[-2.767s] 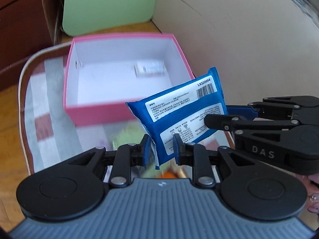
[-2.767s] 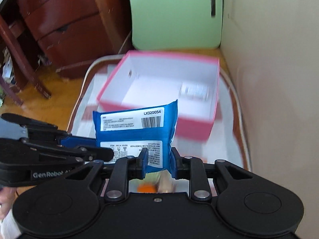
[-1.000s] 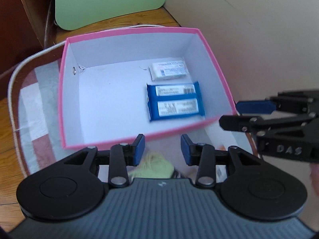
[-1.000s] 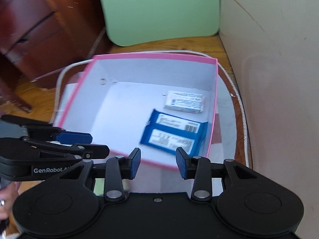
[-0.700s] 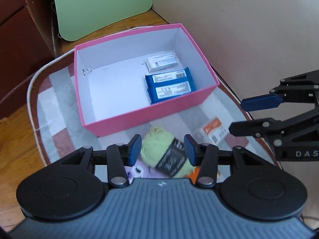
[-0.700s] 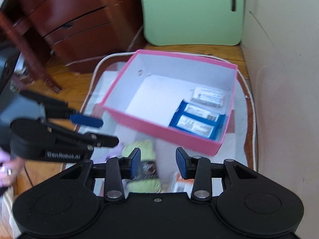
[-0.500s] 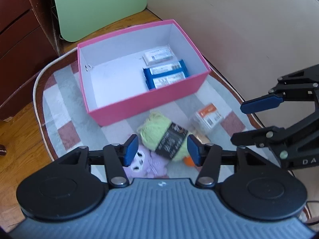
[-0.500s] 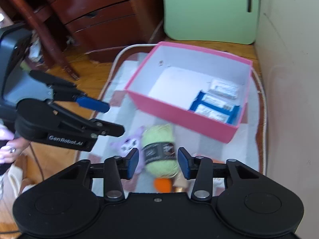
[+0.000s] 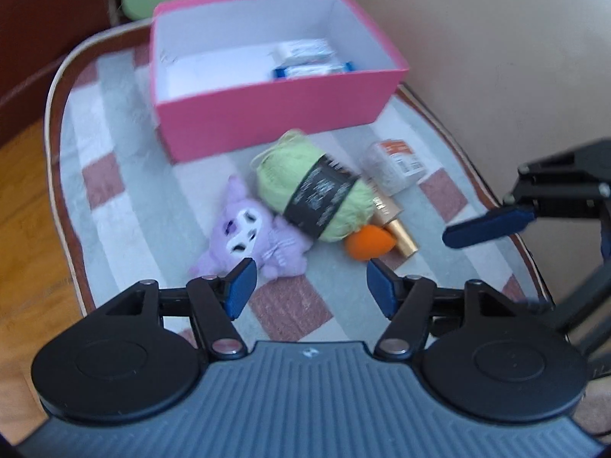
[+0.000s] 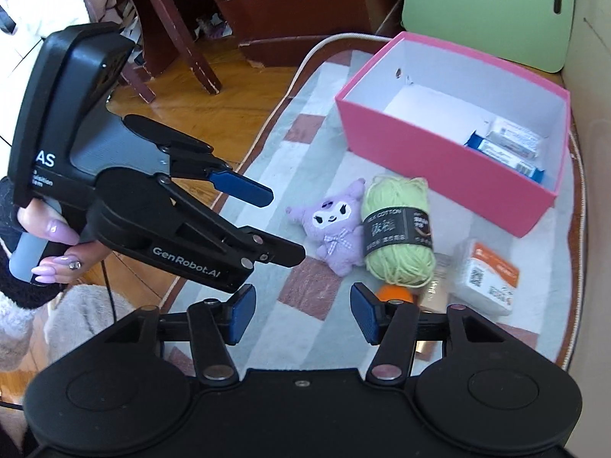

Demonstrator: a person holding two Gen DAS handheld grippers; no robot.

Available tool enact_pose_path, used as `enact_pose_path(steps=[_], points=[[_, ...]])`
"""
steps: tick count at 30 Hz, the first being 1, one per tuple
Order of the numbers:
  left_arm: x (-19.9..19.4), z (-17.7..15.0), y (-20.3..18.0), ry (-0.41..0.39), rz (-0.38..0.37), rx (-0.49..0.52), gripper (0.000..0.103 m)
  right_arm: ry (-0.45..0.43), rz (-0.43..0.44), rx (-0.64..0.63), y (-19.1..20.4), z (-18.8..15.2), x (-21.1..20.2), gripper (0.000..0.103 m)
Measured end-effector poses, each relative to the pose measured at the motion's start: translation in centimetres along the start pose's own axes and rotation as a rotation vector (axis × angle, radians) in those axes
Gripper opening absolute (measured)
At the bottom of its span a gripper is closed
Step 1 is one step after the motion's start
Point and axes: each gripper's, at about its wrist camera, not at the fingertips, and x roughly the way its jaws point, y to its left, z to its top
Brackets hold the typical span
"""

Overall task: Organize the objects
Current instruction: 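Move the left tool to the purple plush toy and grasp its head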

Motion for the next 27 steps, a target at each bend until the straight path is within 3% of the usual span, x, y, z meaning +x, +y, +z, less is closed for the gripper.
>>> enact_pose_path(steps=[3, 6, 13, 18, 22, 26, 27], points=[[1.4, -0.6, 1.7, -0.028, 0.027, -0.057, 0.064, -0.004, -0.002, -0.073, 1.0, -0.5, 2.1, 0.061], [3.0, -0.9, 3.6, -0.04, 0.005, -0.11, 0.064, -0.019, -0.022, -0.126, 1.9, -0.8, 4.7, 0.061], [7.1, -0.6, 6.4, -0.021, -0.001, -0.156, 0.062, 0.006, -0.009, -0.064, 1.7, -1.3, 11.1, 0.061], [9.1, -0.2, 7.4, -0.025, 0.014, -0.151, 0.06, 0.014, -0.063, -0.039, 1.5, -1.8, 13.6, 0.061], [10.3, -0.3, 8.9, -0.055, -0.051, -0.211, 0.059, -0.002, -0.132, 0.01, 1.0, -2.1, 14.6, 0.061], [11.0, -0.7, 9.5, -0.083, -0.093, -0.225, 0.059, -0.043, -0.122, 0.043, 0.5, -2.7, 14.8, 0.061], [11.1, -0.8, 9.6, -0.094, -0.109, -0.231, 0.053, -0.039, -0.125, 0.047, 0.4, -2.6, 15.1, 0.061]])
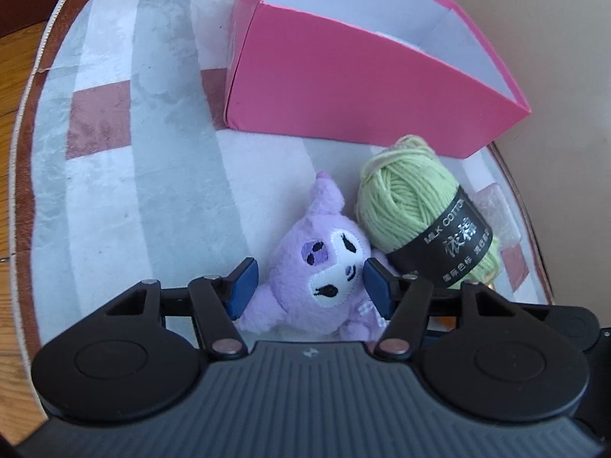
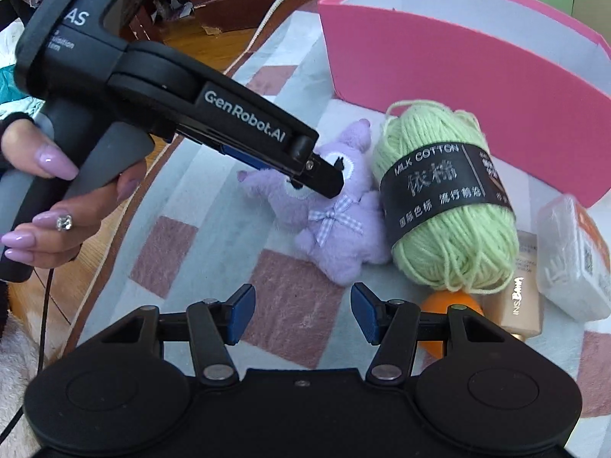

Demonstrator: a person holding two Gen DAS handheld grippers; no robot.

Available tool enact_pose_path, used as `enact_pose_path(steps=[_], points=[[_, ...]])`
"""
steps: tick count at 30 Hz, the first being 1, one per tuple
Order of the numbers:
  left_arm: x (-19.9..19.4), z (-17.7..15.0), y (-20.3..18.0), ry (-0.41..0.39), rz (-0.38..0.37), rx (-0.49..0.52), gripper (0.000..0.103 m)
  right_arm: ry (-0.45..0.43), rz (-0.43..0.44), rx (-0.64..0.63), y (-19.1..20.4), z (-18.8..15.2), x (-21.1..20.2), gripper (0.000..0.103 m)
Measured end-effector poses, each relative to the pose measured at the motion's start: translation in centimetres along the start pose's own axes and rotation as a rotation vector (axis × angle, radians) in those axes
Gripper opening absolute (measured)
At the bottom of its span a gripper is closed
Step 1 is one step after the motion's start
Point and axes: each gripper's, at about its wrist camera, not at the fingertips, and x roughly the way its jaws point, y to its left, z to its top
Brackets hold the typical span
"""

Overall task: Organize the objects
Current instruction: 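Move the left tool to the purple plush toy and grasp its head, then lift the purple plush into the pink box and open the left tool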

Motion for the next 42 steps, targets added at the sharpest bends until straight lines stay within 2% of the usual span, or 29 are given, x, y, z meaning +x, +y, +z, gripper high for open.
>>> enact_pose_path(steps=[5, 10, 13, 17, 20, 24, 25, 28, 30, 35, 37, 39, 42], points=[[-0.4, -0.7, 0.4, 0.021, -0.05, -0.048, 0.044, -0.015, 0.002, 0.105, -1.2, -0.1, 0.8, 0.062], [-1.7, -2.4, 1.1, 0.077, -0.09, -0.148, 0.039, -0.013, 0.007, 0.181, -1.6, -0.4, 0.8, 0.064], [-2.3, -3.5, 1.8, 0.096, -0.15, -0.247, 0.033, -0.025, 0.014, 0.171, -1.1, -0.7, 0.3, 0.064], [-2.1, -4.8, 2.2, 0.115, -0.142, -0.297, 0.032, 0.039, 0.031, 0.116, -0.5, -0.9, -0.7, 0.066], [-2.2, -5.0, 2.0, 0.108, -0.128, -0.289, 0.033, 0.016, 0.036, 0.125, -0.7, -1.5, -1.5, 0.066], [-3.3, -4.6, 1.1, 0.021, -0.004, -0.207, 0.032, -0.001, -0.006, 0.116, -0.5, -1.7, -1.1, 0.067], [-3.4, -4.6, 1.1, 0.006, 0.004, -0.197, 0.032, 0.0, -0.018, 0.112, -0.4, -1.6, -0.7, 0.067], [-3.0, -4.6, 1.6, 0.014, -0.039, -0.211, 0.032, 0.027, -0.048, 0.104, -0.8, -1.6, 0.3, 0.067], [-2.6, -4.7, 1.7, 0.022, -0.033, -0.206, 0.033, 0.027, -0.04, 0.109, -0.8, -1.8, 0.6, 0.07], [-2.3, -5.1, 1.8, 0.051, -0.072, -0.234, 0.036, 0.001, 0.003, 0.148, -0.5, -2.0, 0.6, 0.069], [-2.5, -5.3, 1.7, 0.046, -0.067, -0.238, 0.035, -0.013, -0.027, 0.135, -0.2, -2.2, 0.6, 0.061], [-2.7, -5.7, 1.4, 0.038, -0.064, -0.234, 0.034, -0.015, -0.05, 0.115, -0.1, -2.3, 0.7, 0.046], [-2.9, -6.5, 0.7, 0.033, -0.061, -0.218, 0.032, -0.015, -0.07, 0.101, -0.1, -2.4, 0.7, 0.045]])
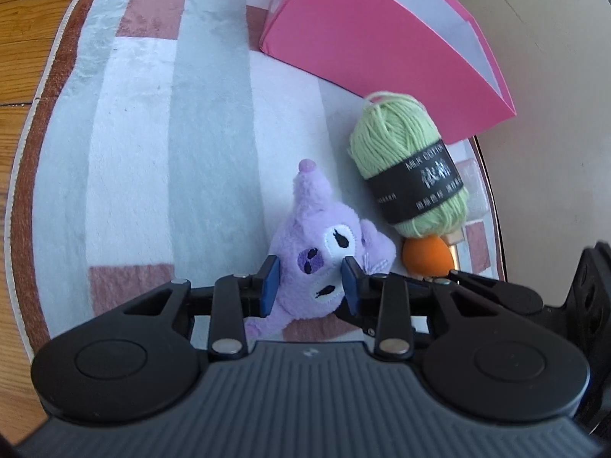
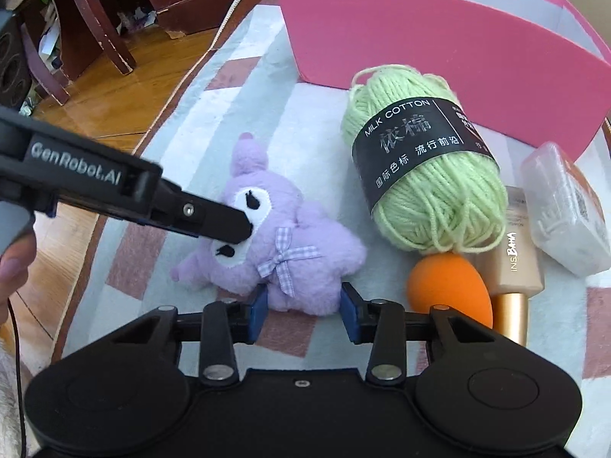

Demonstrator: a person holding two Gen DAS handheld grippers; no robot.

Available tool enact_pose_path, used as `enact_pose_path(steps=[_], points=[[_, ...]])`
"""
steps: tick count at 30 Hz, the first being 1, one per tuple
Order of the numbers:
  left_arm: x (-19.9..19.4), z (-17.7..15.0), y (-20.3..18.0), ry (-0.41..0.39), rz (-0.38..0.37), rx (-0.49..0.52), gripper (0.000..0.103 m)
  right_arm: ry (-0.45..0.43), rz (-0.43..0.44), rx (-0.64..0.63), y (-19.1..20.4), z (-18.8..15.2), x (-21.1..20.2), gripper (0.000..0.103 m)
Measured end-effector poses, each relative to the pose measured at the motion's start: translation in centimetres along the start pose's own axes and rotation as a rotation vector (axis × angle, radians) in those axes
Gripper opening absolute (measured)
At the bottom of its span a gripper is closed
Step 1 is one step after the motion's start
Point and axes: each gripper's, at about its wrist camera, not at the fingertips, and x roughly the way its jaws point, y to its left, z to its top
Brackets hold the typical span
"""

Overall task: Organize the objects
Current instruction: 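Lift the purple plush into the pink box and open the left tool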

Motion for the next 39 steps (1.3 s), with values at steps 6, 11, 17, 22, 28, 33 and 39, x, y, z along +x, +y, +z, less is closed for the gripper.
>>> enact_pose_path(steps=[6, 11, 17, 22, 28, 33, 39], points=[[-1.5, -1.6, -1.4, -0.008, 0.005, 0.036, 0.032, 0.042, 0.019, 0.03, -0.2, 0.1, -0.8, 0.047], [-3.5, -3.1, -3.1, -0.023, 0.016, 0.079, 0.032, 0.068, 0.032, -0.022, 0.5, -0.1, -3.1, 0.05], [-6.0, -2.6, -5.7, -0.053, 0.004, 0.119, 0.032, 0.066, 0.033, -0.055, 0.9, 0.6, -6.7, 0.053], [-8.3, -0.9, -8.9, -0.081, 0.015, 0.182, 0.032, 0.002, 0.017, -0.069, 0.7, 2.3, -10.3, 0.053], [-10.7, 2.1, -13.2, -0.125, 0.044, 0.28, 0.032, -0.07, -0.041, -0.109, 0.6, 5.4, -14.5, 0.054], [-11.5, 6.1, -15.5, -0.163, 0.049, 0.315, 0.033, -0.121, -0.06, -0.075, -0.8, 9.1, -17.1, 0.054], [-10.6, 11.2, -16.0, -0.232, 0.043, 0.22, 0.032, -0.214, -0.135, -0.152, -1.7, 14.4, -18.1, 0.053]])
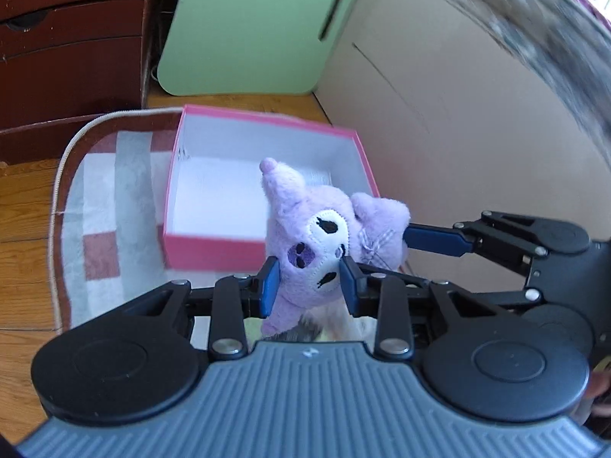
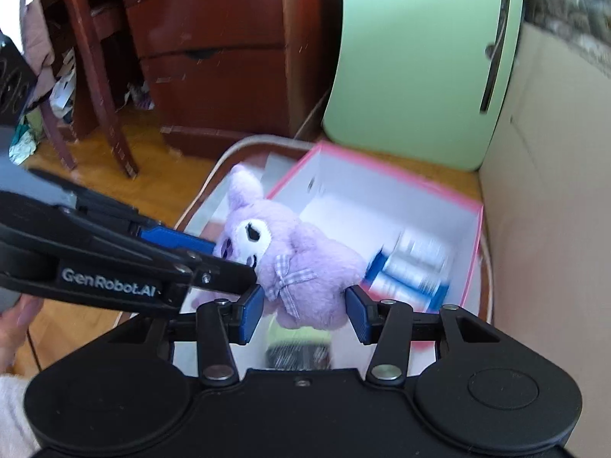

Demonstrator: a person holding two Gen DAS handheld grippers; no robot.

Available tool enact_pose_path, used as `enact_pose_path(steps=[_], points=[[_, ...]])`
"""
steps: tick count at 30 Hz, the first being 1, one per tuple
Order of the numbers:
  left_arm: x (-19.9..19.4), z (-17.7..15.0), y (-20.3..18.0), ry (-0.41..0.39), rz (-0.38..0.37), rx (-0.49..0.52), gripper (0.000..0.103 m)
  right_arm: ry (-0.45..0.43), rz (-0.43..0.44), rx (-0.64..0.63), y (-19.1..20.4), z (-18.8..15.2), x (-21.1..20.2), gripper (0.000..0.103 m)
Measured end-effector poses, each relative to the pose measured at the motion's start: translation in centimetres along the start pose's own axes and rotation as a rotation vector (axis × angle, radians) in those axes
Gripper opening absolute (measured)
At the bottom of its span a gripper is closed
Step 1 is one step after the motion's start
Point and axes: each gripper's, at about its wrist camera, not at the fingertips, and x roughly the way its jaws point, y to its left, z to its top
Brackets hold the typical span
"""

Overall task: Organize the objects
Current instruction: 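Lift the purple plush into the pink box and open the left tool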

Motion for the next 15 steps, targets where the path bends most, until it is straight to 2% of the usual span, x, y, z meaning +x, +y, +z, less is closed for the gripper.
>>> enact_pose_path(steps=[2, 4, 11, 15], points=[[1.4, 1.1, 0.6, -0.01, 0.008, -0.043, 0.032, -0.016, -0.027, -0.025, -0.7, 1.4, 1.1, 0.053], [3.0, 1.9, 1.3, -0.01, 0.015, -0.08, 0.03, -0.02, -0.018, -0.037, -1.6, 2.6, 2.6, 0.051], [9.7, 4.2, 4.0, 0.068, 0.01, -0.17, 0.023, 0.035, 0.056, -0.003, -4.4, 4.2, 9.9, 0.028], [12.6, 4.5, 5.4, 0.115, 0.018, -0.197, 0.024, 0.082, 0.111, 0.083, -6.6, 3.6, 13.7, 0.028]])
